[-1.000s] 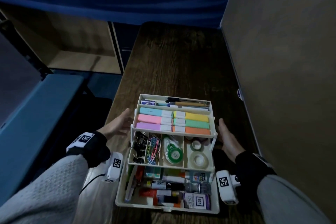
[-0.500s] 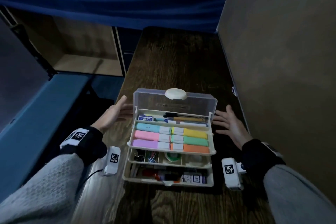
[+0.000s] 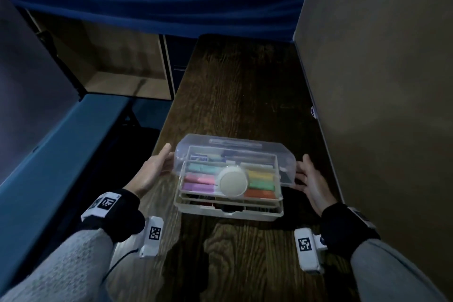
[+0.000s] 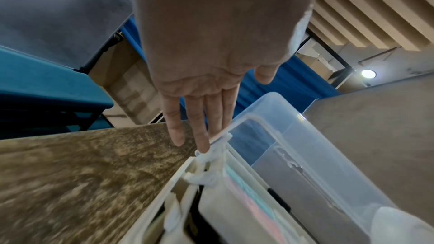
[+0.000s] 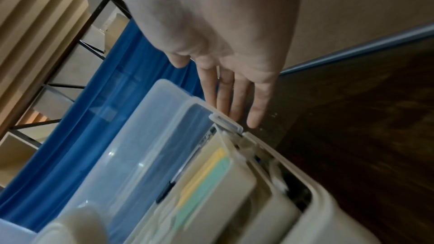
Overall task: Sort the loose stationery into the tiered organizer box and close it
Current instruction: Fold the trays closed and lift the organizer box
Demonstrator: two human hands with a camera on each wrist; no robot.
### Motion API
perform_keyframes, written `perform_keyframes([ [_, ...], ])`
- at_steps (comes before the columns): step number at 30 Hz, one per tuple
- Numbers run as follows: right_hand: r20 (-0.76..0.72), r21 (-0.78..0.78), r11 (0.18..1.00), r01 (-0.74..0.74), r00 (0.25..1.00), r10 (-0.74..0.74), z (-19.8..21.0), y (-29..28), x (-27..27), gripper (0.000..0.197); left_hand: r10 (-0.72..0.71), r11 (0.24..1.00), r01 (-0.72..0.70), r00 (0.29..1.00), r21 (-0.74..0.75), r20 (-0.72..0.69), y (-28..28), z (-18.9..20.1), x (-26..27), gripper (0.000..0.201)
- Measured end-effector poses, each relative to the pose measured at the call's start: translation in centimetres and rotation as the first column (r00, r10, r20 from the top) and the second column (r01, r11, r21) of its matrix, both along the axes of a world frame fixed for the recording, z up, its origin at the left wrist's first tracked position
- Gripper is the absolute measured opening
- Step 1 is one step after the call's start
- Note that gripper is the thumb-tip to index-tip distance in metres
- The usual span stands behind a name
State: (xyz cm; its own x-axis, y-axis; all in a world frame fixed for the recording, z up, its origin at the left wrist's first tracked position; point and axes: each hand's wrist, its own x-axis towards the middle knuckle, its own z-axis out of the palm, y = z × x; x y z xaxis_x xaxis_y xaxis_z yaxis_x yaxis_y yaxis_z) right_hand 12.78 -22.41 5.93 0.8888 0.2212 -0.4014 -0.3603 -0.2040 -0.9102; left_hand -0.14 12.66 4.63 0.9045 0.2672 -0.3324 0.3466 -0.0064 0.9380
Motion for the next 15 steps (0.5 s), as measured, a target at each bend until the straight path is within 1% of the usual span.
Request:
perform_keyframes([
  [1,-0.004,-0.003,1.0,0.001,1.0,-0.001,-0.1,0.0,-0.5,0.048,0.021,1.0,-0.021,1.0,0.007,0.001,-0.2,-0.4,-0.2,0.065],
  [3,-0.018,-0.03,1.0,-0.004,1.0,0.003,-0.3,0.1,-1.5,0.051,0.071,0.993,-0.069,0.997,0.094,-0.022,-0.5,-1.1,-0.6,0.068],
  [4,-0.029,-0.049,0.999,-0.01,1.0,0.008,-0.6,0.2,-1.9,0.052,0.102,0.986,-0.095,0.994,0.139,-0.049,-0.7,-1.4,-0.7,0.075],
  [6,-0.058,-0.089,0.996,-0.021,0.998,0.016,-1.1,0.2,-2.7,0.053,0.145,0.978,-0.123,0.982,0.168,-0.122,-1.3,-2.0,-1.1,0.091],
  [7,-0.085,-0.109,0.994,-0.024,0.996,0.015,-1.4,0.2,-3.1,0.053,0.134,0.98,-0.107,0.978,0.165,-0.16,-1.8,-2.4,-1.3,0.096],
  [8,-0.122,-0.127,0.992,-0.029,0.992,0.014,-1.8,0.1,-3.5,0.053,0.107,0.984,-0.074,0.973,0.164,-0.204,-2.4,-2.6,-1.6,0.096],
  [10,-0.205,-0.151,0.986,-0.068,0.978,0.036,-2.4,0.1,-4.3,0.057,0.07,0.986,-0.022,0.956,0.166,-0.286,-3.7,-2.7,-2.0,0.092],
  [12,-0.264,-0.138,0.983,-0.123,0.961,0.083,-3.0,0.3,-5.0,0.062,0.064,0.991,-0.026,0.954,0.132,-0.293,-4.6,-2.8,-2.3,0.096],
  [15,-0.233,-0.116,0.985,-0.131,0.967,0.102,-3.7,0.7,-5.0,0.065,0.078,0.991,-0.048,0.965,0.125,-0.25,-4.8,-2.8,-1.9,0.098],
])
